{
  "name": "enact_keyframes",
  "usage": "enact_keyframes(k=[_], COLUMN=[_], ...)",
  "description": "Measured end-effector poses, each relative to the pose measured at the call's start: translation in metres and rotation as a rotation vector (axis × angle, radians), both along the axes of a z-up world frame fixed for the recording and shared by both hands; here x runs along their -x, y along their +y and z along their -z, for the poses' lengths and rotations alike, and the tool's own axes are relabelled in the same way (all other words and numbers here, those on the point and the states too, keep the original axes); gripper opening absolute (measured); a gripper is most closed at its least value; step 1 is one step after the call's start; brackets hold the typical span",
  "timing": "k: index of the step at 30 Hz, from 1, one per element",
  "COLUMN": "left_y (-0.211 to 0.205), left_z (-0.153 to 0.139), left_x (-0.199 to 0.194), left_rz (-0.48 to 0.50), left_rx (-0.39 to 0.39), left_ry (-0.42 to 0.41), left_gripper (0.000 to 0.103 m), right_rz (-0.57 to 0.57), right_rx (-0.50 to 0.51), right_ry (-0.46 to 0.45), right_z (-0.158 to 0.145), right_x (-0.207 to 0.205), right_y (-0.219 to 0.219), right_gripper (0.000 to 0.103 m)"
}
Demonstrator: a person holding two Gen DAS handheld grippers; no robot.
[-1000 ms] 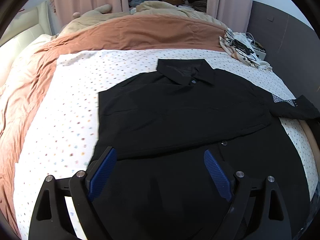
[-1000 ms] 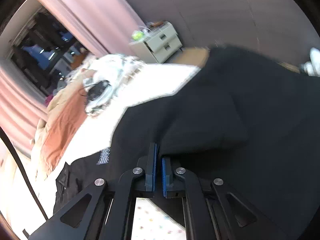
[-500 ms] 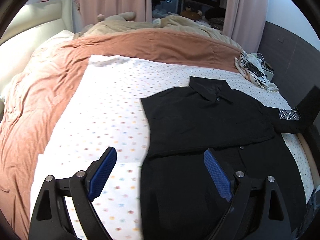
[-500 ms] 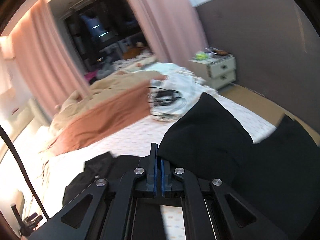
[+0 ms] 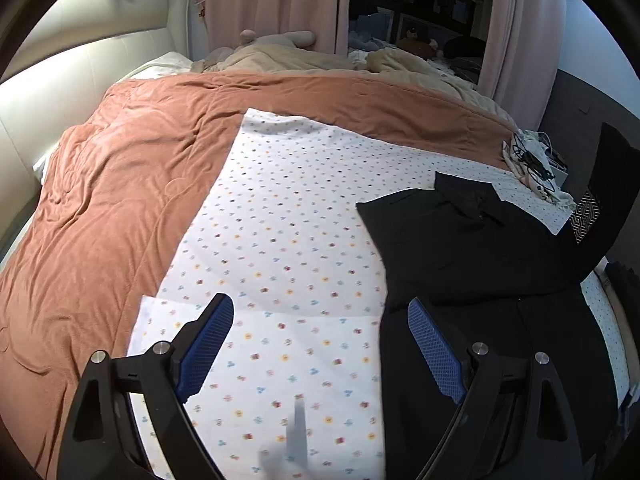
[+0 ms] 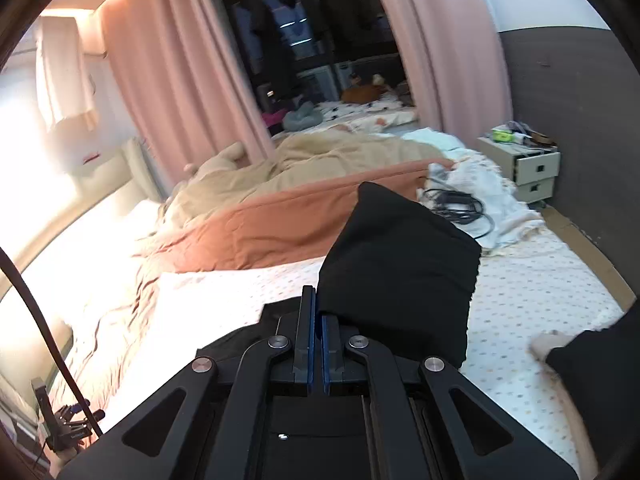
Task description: Fold large clothes
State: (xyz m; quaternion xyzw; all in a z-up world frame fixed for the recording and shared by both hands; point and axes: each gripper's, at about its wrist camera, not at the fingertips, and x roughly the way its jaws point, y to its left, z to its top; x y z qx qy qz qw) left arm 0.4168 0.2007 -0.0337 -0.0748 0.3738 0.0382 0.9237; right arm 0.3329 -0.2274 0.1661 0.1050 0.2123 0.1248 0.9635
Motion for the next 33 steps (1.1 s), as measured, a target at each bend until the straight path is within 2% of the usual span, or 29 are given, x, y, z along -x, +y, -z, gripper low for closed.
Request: enact_keyframes(k=[6,14,19,23,25,26,27,28,29,33], left_y=[0.035,0.073,0.087,0.087,0.082,0.078,0.072,0.067,0.059,0.024], left_z=[0.006,0.021,0.030,0.033,0.031,0.030,0.029,0.027,0.026,0.020], left_x=[0.012,0.025,0.029,0.028,0.025,0.022,0.019,0.016,0.012,-0.005], left_rz=[-0.042,-0.091,-0.116,-0.121,-0.117,-0.111,-0.102,-0.093,-0.080,-0.020], left_rx=[0.020,0.028,0.028,0.031,0.035,0.038,0.039,0.039,0.037,0.030], left_ry=[0.001,0.023,0.049,0.059,0.059,0.057,0.054,0.052,0.051,0.048], left_gripper=[0.091,0.091,0.091,0.090,0.090,0.090,0.090,0.091,0.091,0.091], right_rz=[-0.042,-0.083,-0.102,-0.150,-0.171,-0.194,-0.216,-0.231,-0.235,-0.254], right_rx=[0.013,0.024,0.046,0.039,0.069,0.076,0.076,0.071,0.064,-0.006], right_ry=[0.060,0.181,0.276,0.388,0.452,0.471,0.485,0.489,0.482,0.483], right_z=[0.016,0.058,0.094,0.115,0.122,0.125,0.127,0.126,0.123,0.114], right_x=[-0.055,-0.106,-0.141,-0.162,-0.168,-0.170,-0.170,-0.169,-0.168,-0.158], right_y=[0.032,0.088,0.125,0.143,0.149,0.151,0.150,0.147,0.142,0.103], right_gripper=[0.000,0.000,0.000,0.000,0.009,0.033,0.078,0.094,0.098,0.098])
